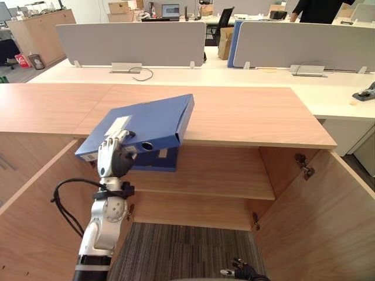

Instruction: Walk over to the cabinet, pick up the folder, carry it to the office cabinet, place the folder inside the office cabinet, then close the office cabinet door

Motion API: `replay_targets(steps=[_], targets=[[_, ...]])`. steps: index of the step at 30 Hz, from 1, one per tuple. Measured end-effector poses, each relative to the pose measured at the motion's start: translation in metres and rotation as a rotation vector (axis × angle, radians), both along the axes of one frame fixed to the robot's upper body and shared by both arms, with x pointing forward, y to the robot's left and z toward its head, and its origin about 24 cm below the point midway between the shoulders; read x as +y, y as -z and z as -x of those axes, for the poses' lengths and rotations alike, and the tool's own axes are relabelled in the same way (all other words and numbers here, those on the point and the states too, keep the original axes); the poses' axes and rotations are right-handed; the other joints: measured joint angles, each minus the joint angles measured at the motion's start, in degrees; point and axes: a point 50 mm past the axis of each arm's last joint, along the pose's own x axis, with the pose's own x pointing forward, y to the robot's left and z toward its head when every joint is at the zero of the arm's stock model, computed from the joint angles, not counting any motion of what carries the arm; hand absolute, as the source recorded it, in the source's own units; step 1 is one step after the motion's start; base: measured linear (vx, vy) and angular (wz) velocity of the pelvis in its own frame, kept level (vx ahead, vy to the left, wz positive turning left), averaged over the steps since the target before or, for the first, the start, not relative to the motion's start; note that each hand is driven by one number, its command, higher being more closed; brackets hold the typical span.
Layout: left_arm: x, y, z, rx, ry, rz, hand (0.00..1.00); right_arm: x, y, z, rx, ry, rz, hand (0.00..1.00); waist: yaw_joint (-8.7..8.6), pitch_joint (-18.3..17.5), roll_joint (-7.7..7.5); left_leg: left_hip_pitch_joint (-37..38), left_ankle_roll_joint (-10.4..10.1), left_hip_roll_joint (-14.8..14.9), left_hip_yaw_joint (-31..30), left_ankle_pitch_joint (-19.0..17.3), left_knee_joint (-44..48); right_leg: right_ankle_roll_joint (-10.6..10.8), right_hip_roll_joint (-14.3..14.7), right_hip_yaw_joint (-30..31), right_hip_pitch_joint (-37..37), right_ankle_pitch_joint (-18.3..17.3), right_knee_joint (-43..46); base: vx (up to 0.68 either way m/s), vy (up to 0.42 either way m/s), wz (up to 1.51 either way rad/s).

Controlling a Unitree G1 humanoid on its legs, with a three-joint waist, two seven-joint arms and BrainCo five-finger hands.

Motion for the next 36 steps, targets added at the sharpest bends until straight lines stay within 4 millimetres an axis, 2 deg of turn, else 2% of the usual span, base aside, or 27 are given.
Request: replay_targets(steps=[6, 9, 14, 18, 23, 26, 29, 31, 32, 33, 35, 36], targets=[[-0.012, -0.015, 0.016, -0.065, 0.105, 0.222, 1.00, 0.001, 0.001, 0.003, 0.015, -0.001, -0.010, 0.00, 1.07, -0.22, -0.22, -0.78, 0.05, 0.04, 0.17, 0.46, 0.03, -0.02, -0.05, 0.01, -0.64, 0.02, 0.71, -0.01, 0.000, 0.00], [-0.026, -0.025, 0.022, -0.076, 0.232, 0.306, 1.00, 0.001, 0.001, 0.004, 0.017, -0.002, -0.012, 0.00, 1.48, -0.25, -0.26, -1.64, 0.24, 0.21, 0.14, 1.02, 0.04, -0.06, -0.02, 0.01, -1.86, 0.03, 1.69, -0.05, 0.004, 0.02], [-0.046, -0.042, 0.032, -0.085, 0.609, 0.621, 1.00, 0.000, 0.001, 0.004, 0.016, -0.002, -0.014, 0.00, 1.68, -0.40, -0.13, -2.42, 0.43, 0.44, 0.08, 1.56, 0.00, -0.16, -0.01, 0.15, -3.42, 0.06, 3.07, -0.09, 0.009, 0.00], [-0.044, -0.051, 0.037, -0.102, 0.827, 0.831, 1.00, 0.000, 0.001, 0.004, 0.018, -0.001, -0.014, 0.00, 1.68, -0.49, -0.12, -2.52, 0.45, 0.57, -0.05, 1.86, 0.01, -0.35, 0.15, 0.30, -3.64, 0.30, 3.07, -0.04, 0.003, -0.01], [-0.045, -0.050, 0.037, -0.105, 1.045, 1.178, 1.00, -0.001, 0.002, 0.006, 0.025, -0.004, -0.016, 0.00, 1.92, -1.02, -0.16, -3.38, 0.36, 0.77, -0.27, 2.17, 0.02, -0.45, 0.44, 0.09, -4.13, 0.40, 3.04, -0.01, -0.003, 0.01], [-0.051, -0.037, 0.031, -0.045, 1.084, 1.305, 1.00, -0.001, 0.002, 0.005, 0.025, -0.006, -0.014, 0.00, 2.10, -0.94, -0.08, -3.13, 0.37, 0.84, -0.63, 2.24, 0.02, -0.51, 0.93, -0.24, -3.74, 0.39, 2.92, 0.00, -0.023, 0.04], [-0.052, -0.009, 0.022, 0.071, 1.007, 1.388, 1.00, -0.001, 0.001, 0.003, 0.017, 0.025, -0.026, 0.00, 2.09, -0.86, -0.04, -2.68, 0.31, 0.98, -0.99, 2.32, 0.00, -0.62, 1.09, -0.60, -3.49, 0.32, 2.69, -0.03, -0.026, 0.06], [-0.047, 0.020, 0.024, 0.169, 0.885, 1.444, 1.00, -0.004, 0.000, 0.001, -0.013, 0.136, -0.049, 0.00, 2.02, -0.73, -0.07, -2.61, 0.29, 1.19, -1.13, 2.30, 0.00, -0.66, 1.04, -0.57, -3.46, 0.26, 2.43, 0.00, 0.000, 0.00], [-0.046, 0.027, 0.026, 0.190, 0.856, 1.456, 1.00, -0.004, -0.002, -0.002, -0.039, 0.170, -0.055, 0.00, 1.90, -0.62, -0.07, -2.64, 0.28, 1.24, -1.13, 2.30, 0.00, -0.67, 1.07, -0.55, -3.51, 0.25, 2.35, -0.02, -0.004, -0.03], [-0.044, 0.035, 0.031, 0.217, 0.816, 1.478, 1.00, -0.005, -0.006, -0.007, -0.099, 0.232, -0.078, 0.00, 1.75, -0.74, -0.09, -3.23, 0.27, 1.36, -0.97, 2.29, 0.00, -0.67, 1.12, -0.42, -3.98, 0.25, 2.25, -0.02, -0.008, -0.07], [-0.037, 0.051, 0.044, 0.253, 0.738, 1.538, 1.00, -0.009, -0.029, -0.034, -0.313, 0.337, -0.132, 0.00, 1.12, -0.66, -0.03, -4.45, 0.13, 1.51, -0.60, 2.48, 0.04, -0.82, 1.33, -0.16, -5.35, 0.63, 2.19, 0.00, -0.007, -0.07], [-0.034, 0.054, 0.047, 0.258, 0.713, 1.549, 1.00, -0.012, -0.036, -0.040, -0.369, 0.361, -0.143, 0.00, 0.94, -0.64, -0.06, -4.47, 0.13, 1.53, -0.52, 2.48, 0.05, -0.82, 1.36, -0.07, -5.35, 0.73, 2.13, 0.03, -0.003, -0.05]])
